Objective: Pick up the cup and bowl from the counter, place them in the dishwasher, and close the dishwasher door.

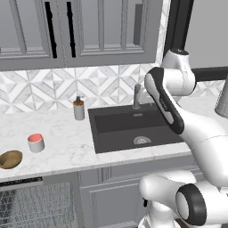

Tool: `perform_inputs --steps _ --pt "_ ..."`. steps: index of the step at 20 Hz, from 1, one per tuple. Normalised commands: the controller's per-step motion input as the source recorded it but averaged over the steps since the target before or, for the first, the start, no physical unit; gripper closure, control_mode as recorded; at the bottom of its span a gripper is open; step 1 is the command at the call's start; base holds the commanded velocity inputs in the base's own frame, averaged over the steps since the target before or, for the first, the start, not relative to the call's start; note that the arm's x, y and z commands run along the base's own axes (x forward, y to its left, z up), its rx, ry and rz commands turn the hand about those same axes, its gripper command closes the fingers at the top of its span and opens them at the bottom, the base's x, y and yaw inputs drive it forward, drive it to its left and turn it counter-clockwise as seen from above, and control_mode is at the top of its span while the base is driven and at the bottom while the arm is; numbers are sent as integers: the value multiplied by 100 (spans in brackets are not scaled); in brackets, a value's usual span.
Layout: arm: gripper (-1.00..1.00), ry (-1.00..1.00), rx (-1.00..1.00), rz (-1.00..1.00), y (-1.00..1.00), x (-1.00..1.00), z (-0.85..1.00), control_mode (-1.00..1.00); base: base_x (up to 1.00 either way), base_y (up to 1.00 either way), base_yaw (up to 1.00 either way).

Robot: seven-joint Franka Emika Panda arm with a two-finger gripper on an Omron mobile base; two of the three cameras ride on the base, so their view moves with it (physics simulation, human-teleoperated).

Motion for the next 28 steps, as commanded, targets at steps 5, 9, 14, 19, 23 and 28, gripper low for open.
perform_inputs --steps 5,9,14,19,23,28 --pt "-100 3 -5 0 19 -18 -7 -100 0 0 0" --pt "-100 0 -1 11 9 -44 0 -100 0 0 0" --pt "-100 0 0 11 26 -74 -27 -100 0 0 0" --pt "-100 0 0 9 99 -30 -52 -100 0 0 0" --pt "-100 0 0 9 100 -16 -51 -100 0 0 0" --pt "-100 0 0 1 100 0 -40 -100 0 0 0"
